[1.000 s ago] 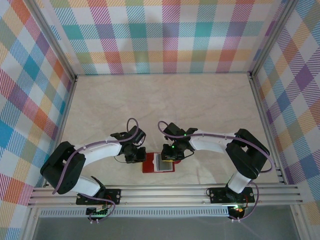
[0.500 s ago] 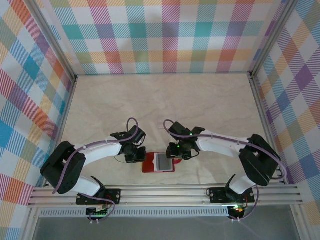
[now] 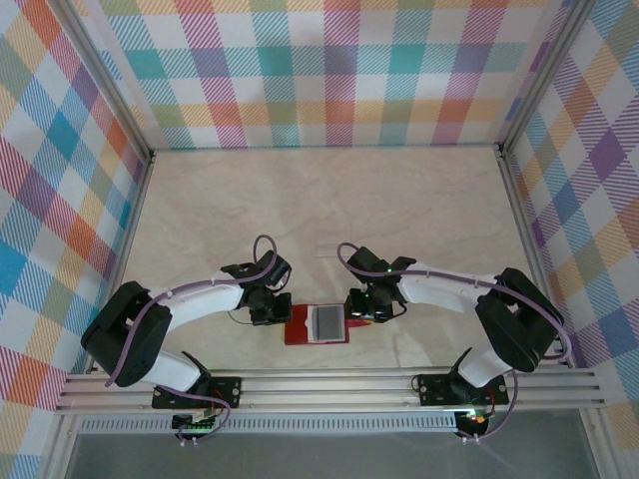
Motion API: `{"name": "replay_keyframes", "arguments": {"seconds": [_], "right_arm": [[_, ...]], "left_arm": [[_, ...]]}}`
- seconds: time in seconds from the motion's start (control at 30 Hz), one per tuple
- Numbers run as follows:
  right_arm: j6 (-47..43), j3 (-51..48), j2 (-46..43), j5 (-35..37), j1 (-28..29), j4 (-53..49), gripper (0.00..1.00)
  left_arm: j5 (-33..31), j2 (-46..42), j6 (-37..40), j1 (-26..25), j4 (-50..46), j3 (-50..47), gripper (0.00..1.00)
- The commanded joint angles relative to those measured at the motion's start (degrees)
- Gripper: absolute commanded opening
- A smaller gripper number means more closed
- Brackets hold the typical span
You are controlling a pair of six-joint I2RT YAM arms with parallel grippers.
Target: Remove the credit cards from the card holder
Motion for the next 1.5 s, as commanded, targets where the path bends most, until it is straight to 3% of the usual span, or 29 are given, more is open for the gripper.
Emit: {"name": "replay_keyframes", "arguments": {"seconds": [0.0, 0.17, 0.4, 0.53, 0.67, 0.83, 0.9, 1.13, 1.47], "right_arm": [[0.08, -0.17, -0.4, 3.43, -0.08, -2.41, 0.45], [0.06, -1.02, -2.97, 5.98, -1.02, -4.28, 0.47], [0.19, -2.01, -2.23, 1.34, -1.34, -0.72, 0.43], [0.03, -2.04, -1.35, 2.16, -1.43, -1.44, 0.44], [0.13, -3.08, -2.39, -0.73, -1.61, 1.16, 0.32], [1.36, -2.93, -5.66, -3.65, -1.56, 3.19, 0.08], [2.05, -2.48, -7.84, -4.03, -1.65, 3.14, 0.03], [2.87, 1.39, -12.49, -6.94, -0.89, 1.95, 0.0], [3.3, 9.44, -5.96, -9.87, 3.87, 4.93, 0.0]], "left_arm": [[-0.45, 1.11, 0.48, -0.15, -0.88, -0.2, 0.11], [-0.54, 0.95, 0.53, -0.1, -1.22, 0.04, 0.11], [-0.48, 1.38, 0.77, -0.15, -1.45, 0.55, 0.11], [-0.47, 1.55, 0.79, -0.15, -1.6, 0.61, 0.11], [-0.37, 1.32, 0.81, -0.15, -1.67, 0.82, 0.11], [0.07, 1.43, 0.77, -0.48, -1.38, 1.52, 0.11], [0.17, 1.77, 0.62, -0.92, -1.0, 1.87, 0.11], [0.57, 3.08, -0.37, -2.6, 1.12, 1.91, 0.11], [-4.5, -2.25, -0.7, -2.66, -2.46, 1.8, 0.1]]}}
